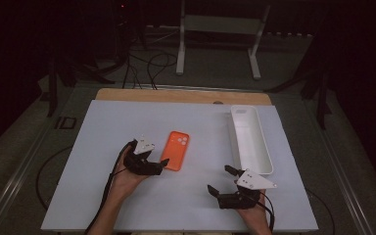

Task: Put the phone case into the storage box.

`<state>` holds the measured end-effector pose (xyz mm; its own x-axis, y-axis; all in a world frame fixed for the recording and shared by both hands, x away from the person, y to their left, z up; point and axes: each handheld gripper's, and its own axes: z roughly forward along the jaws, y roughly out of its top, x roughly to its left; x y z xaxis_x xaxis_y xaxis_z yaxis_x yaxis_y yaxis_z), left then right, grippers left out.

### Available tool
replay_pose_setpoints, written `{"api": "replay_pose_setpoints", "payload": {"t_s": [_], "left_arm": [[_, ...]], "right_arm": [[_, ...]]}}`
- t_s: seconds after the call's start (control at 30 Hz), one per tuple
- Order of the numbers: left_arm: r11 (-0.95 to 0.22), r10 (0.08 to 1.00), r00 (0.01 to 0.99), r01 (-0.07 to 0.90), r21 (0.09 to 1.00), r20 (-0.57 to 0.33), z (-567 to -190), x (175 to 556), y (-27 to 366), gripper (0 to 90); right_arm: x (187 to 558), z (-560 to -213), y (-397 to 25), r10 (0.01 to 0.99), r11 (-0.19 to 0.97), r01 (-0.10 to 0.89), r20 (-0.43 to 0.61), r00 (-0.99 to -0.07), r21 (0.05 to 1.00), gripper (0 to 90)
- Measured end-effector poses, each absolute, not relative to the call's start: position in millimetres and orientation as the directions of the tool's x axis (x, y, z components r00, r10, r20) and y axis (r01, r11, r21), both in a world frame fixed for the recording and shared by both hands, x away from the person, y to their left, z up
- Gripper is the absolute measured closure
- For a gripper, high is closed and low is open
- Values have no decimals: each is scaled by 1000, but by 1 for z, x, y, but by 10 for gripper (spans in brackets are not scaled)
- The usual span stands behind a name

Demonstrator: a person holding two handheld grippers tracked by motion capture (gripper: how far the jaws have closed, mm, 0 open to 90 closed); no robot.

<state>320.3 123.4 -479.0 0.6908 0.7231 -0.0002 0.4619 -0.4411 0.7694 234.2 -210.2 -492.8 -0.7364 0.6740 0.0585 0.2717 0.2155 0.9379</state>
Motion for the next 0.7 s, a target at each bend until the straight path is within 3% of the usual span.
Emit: {"api": "replay_pose_setpoints", "payload": {"t_s": [0.07, 0.17, 0.23, 0.4, 0.7], "left_arm": [[-446, 720, 693, 467, 764, -4, -480, 321, 122, 312], [-473, 699, 715, 487, 735, -24, -481, 325, 120, 521], [-483, 682, 731, 492, 724, -42, -482, 326, 119, 574], [-489, 678, 732, 508, 709, -57, -485, 329, 118, 897], [-512, 677, 734, 522, 682, -53, -490, 332, 114, 900]], "right_arm": [[234, -493, -210, 674, 216, 271, 58, -736, 938, 90], [234, -493, -210, 675, 218, 271, 56, -736, 937, 90], [234, -493, -210, 675, 218, 272, 56, -736, 937, 90], [234, -493, -210, 675, 218, 271, 55, -735, 938, 90], [234, -493, -210, 676, 219, 270, 53, -735, 938, 90]]}}
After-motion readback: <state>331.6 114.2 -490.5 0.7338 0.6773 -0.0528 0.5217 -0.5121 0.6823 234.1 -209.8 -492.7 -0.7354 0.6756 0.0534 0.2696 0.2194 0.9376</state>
